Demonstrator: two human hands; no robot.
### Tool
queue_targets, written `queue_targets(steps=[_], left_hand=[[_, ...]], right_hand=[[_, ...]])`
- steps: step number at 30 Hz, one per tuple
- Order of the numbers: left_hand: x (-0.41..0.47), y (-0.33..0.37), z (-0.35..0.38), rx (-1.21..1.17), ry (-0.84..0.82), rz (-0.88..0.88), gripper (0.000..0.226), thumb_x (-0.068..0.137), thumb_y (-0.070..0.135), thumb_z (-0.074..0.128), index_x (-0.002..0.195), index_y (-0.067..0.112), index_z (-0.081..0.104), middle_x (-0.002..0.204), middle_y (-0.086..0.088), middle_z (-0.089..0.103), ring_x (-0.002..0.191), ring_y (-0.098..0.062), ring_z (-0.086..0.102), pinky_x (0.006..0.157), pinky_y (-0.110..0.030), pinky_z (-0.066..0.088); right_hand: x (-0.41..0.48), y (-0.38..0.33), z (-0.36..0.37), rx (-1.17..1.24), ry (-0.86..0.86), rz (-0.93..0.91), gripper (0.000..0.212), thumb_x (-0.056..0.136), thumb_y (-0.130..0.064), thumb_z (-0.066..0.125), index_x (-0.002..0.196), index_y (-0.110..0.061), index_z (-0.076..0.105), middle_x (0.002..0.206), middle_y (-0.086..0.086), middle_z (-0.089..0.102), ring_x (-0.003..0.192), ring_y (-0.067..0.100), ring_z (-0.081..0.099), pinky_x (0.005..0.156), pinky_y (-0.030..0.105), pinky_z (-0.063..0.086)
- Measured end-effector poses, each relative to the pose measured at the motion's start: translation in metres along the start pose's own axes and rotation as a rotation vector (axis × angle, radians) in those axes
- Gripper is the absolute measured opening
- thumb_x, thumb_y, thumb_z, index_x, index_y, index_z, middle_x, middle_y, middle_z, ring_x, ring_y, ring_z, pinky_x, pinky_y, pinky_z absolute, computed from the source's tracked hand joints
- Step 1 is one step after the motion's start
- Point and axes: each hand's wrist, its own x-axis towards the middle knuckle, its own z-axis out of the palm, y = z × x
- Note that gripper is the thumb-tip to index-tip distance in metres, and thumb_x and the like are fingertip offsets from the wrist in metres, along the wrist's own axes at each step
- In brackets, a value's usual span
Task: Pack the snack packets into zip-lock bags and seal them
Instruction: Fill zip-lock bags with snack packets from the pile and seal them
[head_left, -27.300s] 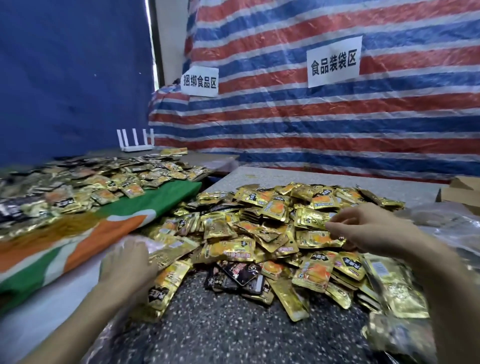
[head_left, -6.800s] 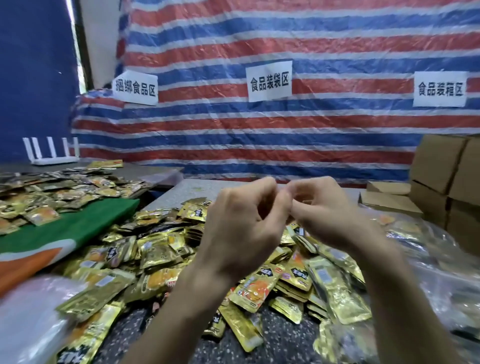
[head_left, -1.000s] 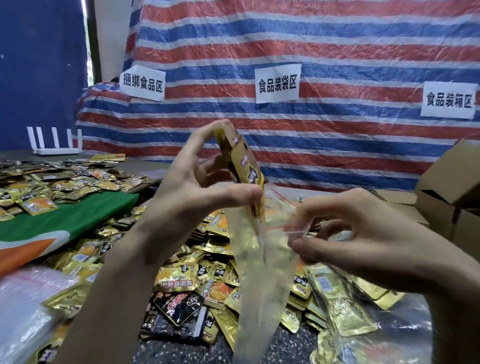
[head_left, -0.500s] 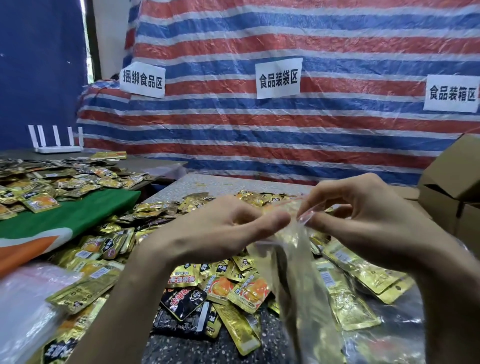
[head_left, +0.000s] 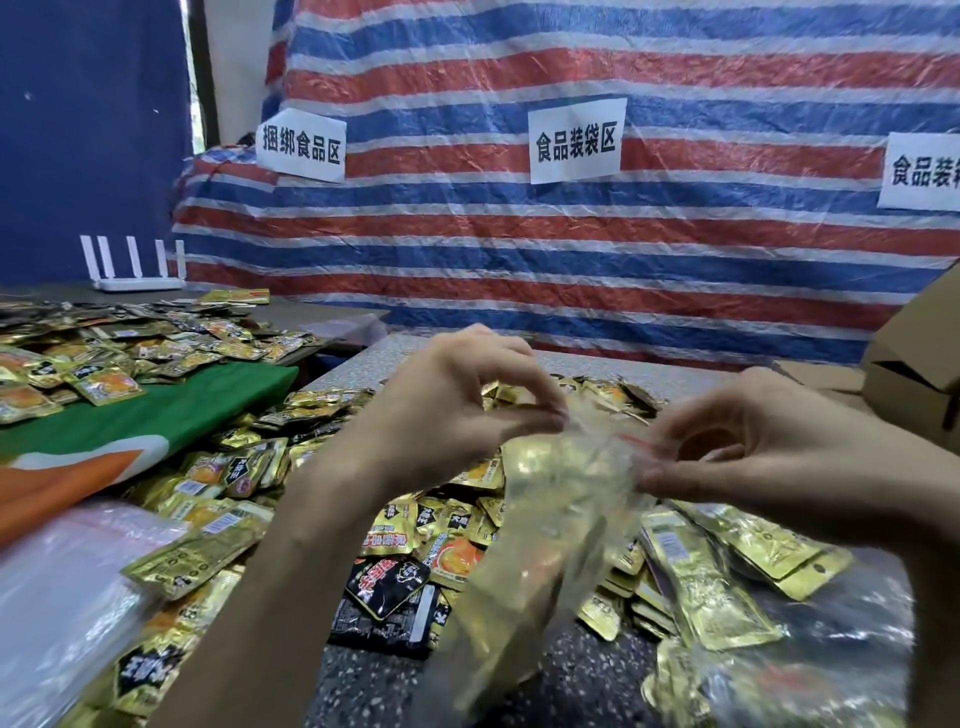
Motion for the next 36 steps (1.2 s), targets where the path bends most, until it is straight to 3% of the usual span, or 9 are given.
queue_targets(steps=[5,8,11,14,18,22,27,31,36], left_hand=[[-0.002,-0.002,-0.007,-0.071,0.045,0.048,0.011,0.077,0.026,0.078,0.085,0.018,0.079,0.095,0.007,0.07,0.099,-0.017,0.063,0.09,-0.033,0.048],[-0.007,-0.008,-0.02,-0.159,-0.047,0.016,0.016,0.078,0.027,0.078,0.09,0.018,0.079,0.096,0.007,0.073,0.098,-0.017,0.068,0.091,-0.027,0.052],[-0.013,-0.027,-0.033,-0.202,-0.21,-0.206,0.025,0.076,0.038,0.073,0.099,0.029,0.075,0.1,0.012,0.074,0.097,-0.008,0.07,0.09,-0.024,0.055],[-0.019,-0.063,-0.034,0.011,-0.342,-0.508,0.019,0.083,0.025,0.075,0.101,0.031,0.07,0.1,0.01,0.072,0.095,-0.005,0.068,0.087,-0.027,0.056],[-0.028,-0.108,-0.013,0.212,-0.573,-0.869,0.047,0.083,0.008,0.076,0.126,0.02,0.061,0.127,-0.003,0.062,0.114,-0.019,0.06,0.098,-0.036,0.051],[-0.039,-0.134,0.015,0.164,-0.579,-1.023,0.073,0.079,-0.003,0.076,0.142,0.02,0.048,0.144,-0.011,0.047,0.118,-0.031,0.056,0.099,-0.046,0.053],[-0.042,-0.151,0.024,0.184,-0.528,-1.055,0.083,0.072,-0.004,0.08,0.145,0.018,0.046,0.134,-0.012,0.053,0.114,-0.035,0.059,0.095,-0.049,0.054],[-0.043,-0.153,0.024,0.163,-0.505,-1.078,0.084,0.067,-0.009,0.082,0.142,0.012,0.048,0.111,-0.006,0.057,0.094,-0.032,0.064,0.073,-0.042,0.062],[-0.04,-0.153,0.016,0.293,-0.481,-1.008,0.082,0.055,0.012,0.095,0.124,0.029,0.055,0.126,-0.007,0.051,0.108,-0.031,0.056,0.09,-0.048,0.056]], right_hand=[[0.0,-0.001,-0.002,0.053,0.158,-0.039,0.017,0.08,-0.042,0.072,0.083,-0.026,0.078,0.079,0.0,0.076,0.076,0.019,0.073,0.084,0.05,0.058],[0.0,0.0,-0.002,0.016,0.13,0.001,0.017,0.081,-0.041,0.072,0.084,-0.026,0.079,0.08,-0.001,0.077,0.078,0.017,0.072,0.087,0.05,0.056],[0.001,0.0,-0.001,-0.022,0.082,0.033,0.015,0.084,-0.037,0.073,0.088,-0.024,0.079,0.084,-0.004,0.078,0.082,0.012,0.073,0.089,0.047,0.056],[0.002,-0.001,-0.001,-0.026,0.096,0.025,0.015,0.084,-0.038,0.073,0.088,-0.025,0.079,0.084,-0.005,0.078,0.081,0.011,0.073,0.088,0.046,0.057],[0.002,0.0,-0.001,-0.017,0.079,0.01,0.015,0.082,-0.039,0.073,0.085,-0.026,0.079,0.083,-0.004,0.077,0.081,0.01,0.073,0.087,0.045,0.058],[0.001,0.001,-0.001,-0.006,0.06,0.012,0.013,0.083,-0.037,0.073,0.082,-0.025,0.079,0.084,-0.004,0.077,0.083,0.011,0.072,0.089,0.045,0.057],[0.0,0.003,-0.002,-0.011,0.059,0.029,0.013,0.087,-0.035,0.073,0.089,-0.024,0.078,0.086,-0.005,0.077,0.082,0.007,0.072,0.083,0.037,0.059],[0.0,0.003,-0.003,-0.014,0.043,0.025,0.012,0.088,-0.035,0.072,0.092,-0.025,0.077,0.088,-0.006,0.077,0.082,0.004,0.071,0.078,0.029,0.059],[0.0,0.003,-0.003,-0.02,0.049,0.007,0.013,0.089,-0.035,0.071,0.089,-0.025,0.078,0.086,-0.004,0.077,0.081,0.007,0.072,0.08,0.036,0.06]])
